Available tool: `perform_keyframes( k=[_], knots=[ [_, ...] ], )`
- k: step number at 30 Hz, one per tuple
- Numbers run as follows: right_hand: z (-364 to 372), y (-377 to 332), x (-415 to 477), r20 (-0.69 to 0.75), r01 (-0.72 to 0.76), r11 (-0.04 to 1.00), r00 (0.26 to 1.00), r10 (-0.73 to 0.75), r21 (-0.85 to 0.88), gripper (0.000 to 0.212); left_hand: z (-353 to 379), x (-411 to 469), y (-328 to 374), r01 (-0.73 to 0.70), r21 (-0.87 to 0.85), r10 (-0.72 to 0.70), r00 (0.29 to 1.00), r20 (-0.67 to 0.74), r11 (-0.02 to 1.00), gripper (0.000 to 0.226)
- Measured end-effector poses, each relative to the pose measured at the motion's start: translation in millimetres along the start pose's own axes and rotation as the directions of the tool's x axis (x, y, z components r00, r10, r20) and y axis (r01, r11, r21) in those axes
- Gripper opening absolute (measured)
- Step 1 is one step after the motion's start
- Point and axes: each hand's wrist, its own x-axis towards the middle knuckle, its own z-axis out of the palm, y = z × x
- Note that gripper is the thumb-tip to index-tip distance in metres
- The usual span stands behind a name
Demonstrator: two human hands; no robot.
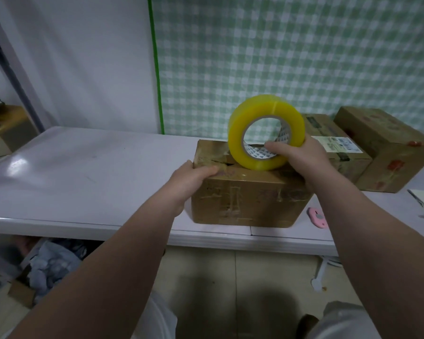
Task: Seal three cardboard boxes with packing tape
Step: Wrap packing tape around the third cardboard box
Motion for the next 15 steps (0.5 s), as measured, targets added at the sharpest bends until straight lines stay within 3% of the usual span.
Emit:
perform_keyframes(
  k=[3, 5, 8, 10, 12, 15],
  knots=[
    [-4, -2, -3, 0.046, -0.042, 0.997, 0.998, 0.039, 0.064, 0.04, -5, 0, 7, 0.041, 0.167, -0.048, 0.998, 0.04, 0.985, 0.071],
    [-5, -2, -5, 0.051, -0.03, 0.993, 0.998, 0.024, 0.114, 0.031, -10, 5, 19, -0.063, 0.376, 0.055, 0.998, 0.033, 0.924, 0.089],
    [-5, -3, -10, 0.053, -0.005, 0.984, 0.999, -0.005, 0.18, 0.028, -9, 11, 47, -0.268, 0.711, 0.185, 0.963, 0.194, 0.65, 0.126],
    [-3, -4, -12, 0.05, 0.012, 0.98, 0.998, -0.023, 0.201, 0.03, -8, 17, 57, -0.342, 0.797, 0.103, 0.936, 0.337, 0.497, 0.134],
    [-2, -5, -14, 0.047, 0.028, 0.979, 0.998, -0.038, 0.201, 0.033, -7, 19, 63, -0.362, 0.84, 0.06, 0.927, 0.371, 0.404, 0.135],
    [-1, -4, -14, 0.026, 0.04, 0.976, 0.999, -0.047, 0.214, 0.031, -3, 18, 70, -0.402, 0.843, 0.1, 0.914, 0.394, 0.356, 0.119]
  ],
)
